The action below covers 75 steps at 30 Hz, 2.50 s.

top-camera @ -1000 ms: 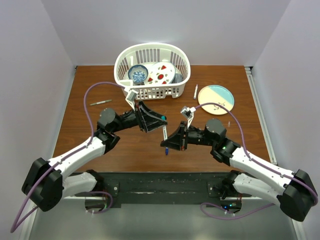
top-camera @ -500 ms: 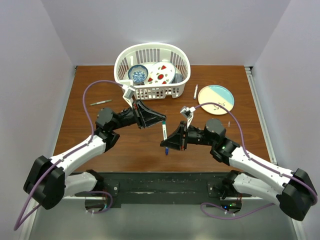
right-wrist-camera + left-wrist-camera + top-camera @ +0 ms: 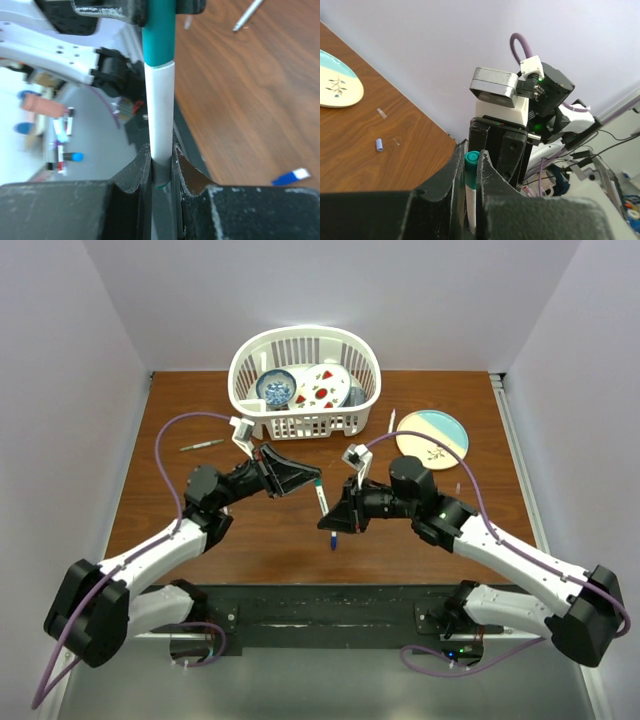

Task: Insert the pens into the pen caps

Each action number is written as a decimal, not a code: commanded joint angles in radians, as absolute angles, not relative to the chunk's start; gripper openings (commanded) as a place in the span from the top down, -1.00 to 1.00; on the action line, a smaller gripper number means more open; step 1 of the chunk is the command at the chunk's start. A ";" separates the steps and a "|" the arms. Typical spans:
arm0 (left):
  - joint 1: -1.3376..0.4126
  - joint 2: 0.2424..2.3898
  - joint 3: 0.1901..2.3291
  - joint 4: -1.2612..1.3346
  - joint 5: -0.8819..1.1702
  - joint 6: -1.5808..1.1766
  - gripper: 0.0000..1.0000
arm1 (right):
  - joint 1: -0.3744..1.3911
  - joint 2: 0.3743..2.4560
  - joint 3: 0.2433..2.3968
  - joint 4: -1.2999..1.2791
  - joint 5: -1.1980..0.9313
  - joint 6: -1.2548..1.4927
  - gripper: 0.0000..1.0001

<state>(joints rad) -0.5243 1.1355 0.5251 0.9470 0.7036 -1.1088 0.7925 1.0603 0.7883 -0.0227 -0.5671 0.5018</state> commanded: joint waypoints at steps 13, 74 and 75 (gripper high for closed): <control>-0.592 1.084 0.292 1.129 0.957 -1.184 1.00 | 0.735 1.137 1.020 0.317 -0.419 0.548 1.00; -0.792 1.117 0.416 0.580 0.894 -0.882 1.00 | 0.611 1.243 1.302 0.324 -0.272 0.382 1.00; -0.792 1.117 0.422 0.548 0.902 -0.861 1.00 | 0.609 1.239 1.298 0.321 -0.270 0.380 1.00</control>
